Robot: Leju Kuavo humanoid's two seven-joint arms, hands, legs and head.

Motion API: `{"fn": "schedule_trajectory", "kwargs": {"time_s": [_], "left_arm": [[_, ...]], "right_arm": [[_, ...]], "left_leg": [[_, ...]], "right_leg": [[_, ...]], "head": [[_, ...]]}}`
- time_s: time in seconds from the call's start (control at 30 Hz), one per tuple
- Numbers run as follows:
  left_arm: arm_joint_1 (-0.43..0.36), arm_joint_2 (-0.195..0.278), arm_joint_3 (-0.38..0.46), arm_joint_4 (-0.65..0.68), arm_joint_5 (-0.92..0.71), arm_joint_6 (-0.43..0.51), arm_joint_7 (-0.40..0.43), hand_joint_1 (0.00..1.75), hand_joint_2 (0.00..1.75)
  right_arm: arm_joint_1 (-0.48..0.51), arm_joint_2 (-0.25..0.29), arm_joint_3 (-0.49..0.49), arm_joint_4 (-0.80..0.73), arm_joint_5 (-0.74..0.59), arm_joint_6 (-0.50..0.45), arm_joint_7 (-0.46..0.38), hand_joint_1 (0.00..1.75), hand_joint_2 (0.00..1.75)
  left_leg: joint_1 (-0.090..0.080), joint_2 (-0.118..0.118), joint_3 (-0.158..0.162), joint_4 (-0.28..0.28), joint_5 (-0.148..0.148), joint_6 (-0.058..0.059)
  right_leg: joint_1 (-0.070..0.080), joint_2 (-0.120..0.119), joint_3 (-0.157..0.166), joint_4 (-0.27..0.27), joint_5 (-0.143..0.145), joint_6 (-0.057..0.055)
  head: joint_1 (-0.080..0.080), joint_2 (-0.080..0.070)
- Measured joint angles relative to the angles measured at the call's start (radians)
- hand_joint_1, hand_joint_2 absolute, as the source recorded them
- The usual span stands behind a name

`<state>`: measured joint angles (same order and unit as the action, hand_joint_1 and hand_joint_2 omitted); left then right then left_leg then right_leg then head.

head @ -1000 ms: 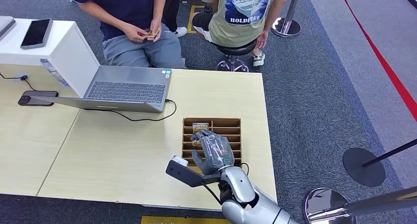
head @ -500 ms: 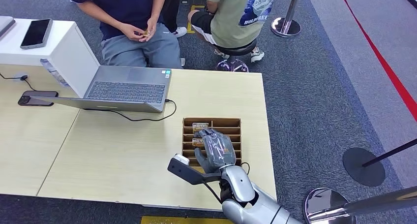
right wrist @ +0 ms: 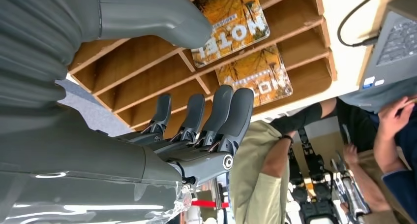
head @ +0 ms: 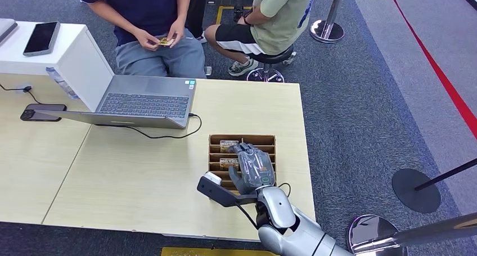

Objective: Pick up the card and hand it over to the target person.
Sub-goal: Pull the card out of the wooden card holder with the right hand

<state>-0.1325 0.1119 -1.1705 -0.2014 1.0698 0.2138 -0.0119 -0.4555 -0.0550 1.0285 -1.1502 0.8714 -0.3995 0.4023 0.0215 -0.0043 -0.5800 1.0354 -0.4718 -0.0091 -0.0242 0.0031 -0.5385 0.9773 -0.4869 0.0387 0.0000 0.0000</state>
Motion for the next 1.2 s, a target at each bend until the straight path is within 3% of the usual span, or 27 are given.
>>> {"fn": "schedule_trajectory", "kwargs": {"time_s": [0.13, 1.07, 1.2], "left_arm": [[0.003, 0.001, 0.001, 0.000, 0.002, 0.001, 0.000, 0.00, 0.00], [0.007, 0.001, 0.003, 0.000, 0.008, 0.001, -0.004, 0.00, 0.00], [0.007, 0.002, 0.002, 0.000, 0.009, 0.001, -0.004, 0.00, 0.00]], "right_arm": [[0.000, 0.014, 0.007, 0.019, -0.016, 0.001, -0.018, 0.93, 1.75], [0.008, 0.016, 0.018, 0.004, -0.019, -0.008, -0.020, 0.91, 1.75], [0.007, 0.016, 0.017, 0.005, -0.019, -0.010, -0.019, 0.82, 1.75]], "left_leg": [[0.000, 0.000, 0.000, 0.000, 0.000, 0.000], [0.000, 0.000, 0.000, 0.000, 0.000, 0.000], [0.000, 0.000, 0.001, -0.001, 0.000, 0.001]], "right_leg": [[0.000, 0.000, 0.000, 0.000, 0.000, 0.000], [0.000, 0.000, 0.000, 0.000, 0.000, -0.001], [0.000, 0.000, 0.001, 0.000, 0.000, -0.001]], "head": [[0.000, 0.000], [0.000, 0.000], [0.000, 0.000]]}}
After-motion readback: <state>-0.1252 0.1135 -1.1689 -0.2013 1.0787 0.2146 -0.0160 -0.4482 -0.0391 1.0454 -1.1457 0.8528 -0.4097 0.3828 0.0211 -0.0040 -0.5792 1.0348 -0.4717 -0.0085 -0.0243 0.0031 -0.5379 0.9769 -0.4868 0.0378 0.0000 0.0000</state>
